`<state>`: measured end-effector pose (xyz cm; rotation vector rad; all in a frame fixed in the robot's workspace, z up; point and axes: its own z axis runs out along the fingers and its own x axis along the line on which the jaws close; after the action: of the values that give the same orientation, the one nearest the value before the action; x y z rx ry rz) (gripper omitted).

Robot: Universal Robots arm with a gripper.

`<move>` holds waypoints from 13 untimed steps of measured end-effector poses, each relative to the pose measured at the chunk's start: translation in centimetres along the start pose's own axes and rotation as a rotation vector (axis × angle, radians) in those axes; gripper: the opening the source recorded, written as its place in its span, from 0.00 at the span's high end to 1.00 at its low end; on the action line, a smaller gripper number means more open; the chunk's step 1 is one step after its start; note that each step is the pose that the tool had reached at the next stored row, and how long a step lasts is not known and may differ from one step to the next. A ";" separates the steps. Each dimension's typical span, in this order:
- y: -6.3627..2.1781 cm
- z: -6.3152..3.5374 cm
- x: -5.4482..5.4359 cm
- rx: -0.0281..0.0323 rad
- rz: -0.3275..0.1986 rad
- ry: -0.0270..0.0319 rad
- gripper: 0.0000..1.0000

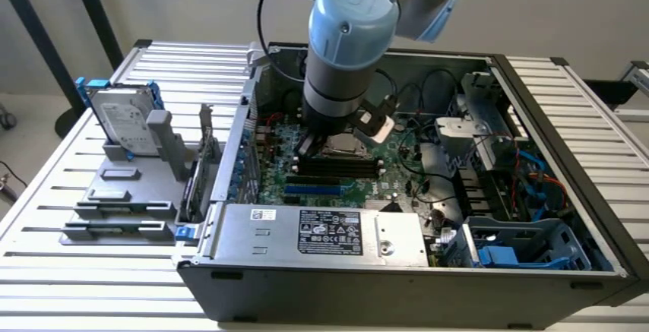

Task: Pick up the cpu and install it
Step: 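Install the first cpu locking lever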

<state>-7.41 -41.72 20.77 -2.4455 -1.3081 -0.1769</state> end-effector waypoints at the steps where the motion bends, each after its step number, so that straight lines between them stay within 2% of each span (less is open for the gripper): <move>1: -0.02 0.14 0.0 0.0000 0.000 -0.0001 0.89; 13: 0.05 1.29 -0.2 0.0020 0.001 -0.0013 0.89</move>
<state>-7.54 -41.40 19.51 -2.4451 -1.3068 -0.1736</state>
